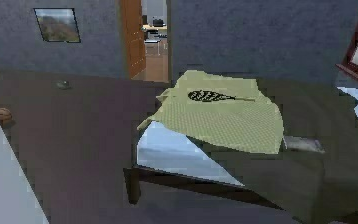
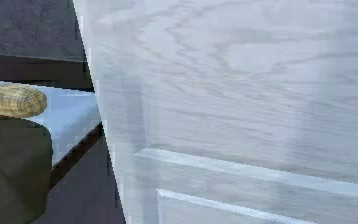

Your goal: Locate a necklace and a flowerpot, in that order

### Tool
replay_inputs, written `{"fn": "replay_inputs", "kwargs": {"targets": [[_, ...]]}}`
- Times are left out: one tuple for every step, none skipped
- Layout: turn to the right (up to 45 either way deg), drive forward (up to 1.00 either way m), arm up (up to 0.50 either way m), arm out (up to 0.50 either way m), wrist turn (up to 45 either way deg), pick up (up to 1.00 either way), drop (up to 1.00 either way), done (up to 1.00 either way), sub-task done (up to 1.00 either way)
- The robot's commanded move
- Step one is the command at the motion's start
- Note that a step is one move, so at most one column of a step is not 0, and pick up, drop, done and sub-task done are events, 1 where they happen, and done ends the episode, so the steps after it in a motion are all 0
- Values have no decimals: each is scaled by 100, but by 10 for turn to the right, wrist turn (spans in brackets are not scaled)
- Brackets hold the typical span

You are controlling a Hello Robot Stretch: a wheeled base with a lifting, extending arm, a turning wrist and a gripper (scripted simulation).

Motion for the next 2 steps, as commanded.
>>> {"fn": "replay_inputs", "kwargs": {"targets": [[0, 45, 0, 0, 0, 0, 0, 0, 0], [-450, 0, 0, 0, 0, 0, 0, 0, 0]]}}
